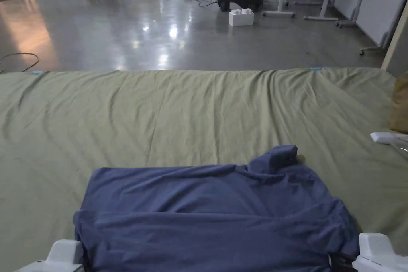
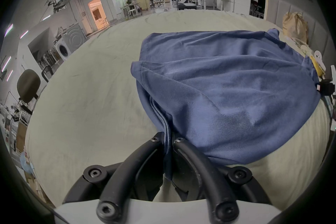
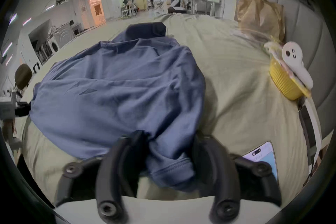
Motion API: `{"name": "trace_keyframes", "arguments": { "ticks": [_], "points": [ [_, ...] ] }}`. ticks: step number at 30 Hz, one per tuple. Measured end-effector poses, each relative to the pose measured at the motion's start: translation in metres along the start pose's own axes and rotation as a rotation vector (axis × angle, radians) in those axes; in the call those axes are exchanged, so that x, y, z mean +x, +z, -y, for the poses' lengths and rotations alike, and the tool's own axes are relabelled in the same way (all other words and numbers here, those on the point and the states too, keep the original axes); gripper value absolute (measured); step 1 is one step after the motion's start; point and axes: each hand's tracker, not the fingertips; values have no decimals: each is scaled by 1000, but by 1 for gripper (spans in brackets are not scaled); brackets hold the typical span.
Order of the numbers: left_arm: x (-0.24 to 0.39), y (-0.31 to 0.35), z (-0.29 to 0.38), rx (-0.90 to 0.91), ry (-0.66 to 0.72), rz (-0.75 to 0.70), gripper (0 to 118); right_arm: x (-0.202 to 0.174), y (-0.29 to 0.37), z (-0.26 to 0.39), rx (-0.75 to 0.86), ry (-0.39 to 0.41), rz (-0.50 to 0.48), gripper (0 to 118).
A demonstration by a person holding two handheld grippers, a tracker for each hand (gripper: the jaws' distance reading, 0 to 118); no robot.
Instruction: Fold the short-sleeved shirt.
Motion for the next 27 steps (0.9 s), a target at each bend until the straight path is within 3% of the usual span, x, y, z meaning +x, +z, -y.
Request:
{"name": "trace_keyframes", "arguments": {
  "ticks": [1,2,3,4,9,13,19,22,23,24,26,27],
  "points": [
    [-3,-3,0,7,17,11,7,-1,3,2,-8,-11,-51,13],
    [-5,-2,1,2,40,36,7,-3,4,2,-14,-42,-124,11],
    [-10,1,-1,0,51,52,6,-8,6,2,-16,-4,-42,11],
    [-17,6,-7,-5,96,79,6,-12,11,-1,1,34,-22,11],
    [-53,66,-5,127,303,149,6,-11,61,-6,66,-101,12,11],
    [-63,111,18,135,316,144,6,-20,109,9,81,-71,45,11],
    [-66,140,91,45,378,169,6,-21,153,67,34,-81,25,11],
    [-62,131,121,39,416,193,7,-20,152,85,3,-141,-20,12],
    [-64,126,124,51,453,192,11,-19,150,87,8,-149,-9,12],
    [-65,123,125,30,487,154,28,-19,146,86,0,-154,2,16],
    [-63,125,120,29,470,140,70,-19,147,84,-32,-141,40,48],
    [-65,133,116,46,464,144,81,-18,151,83,-19,-131,42,65]
  ]
}}
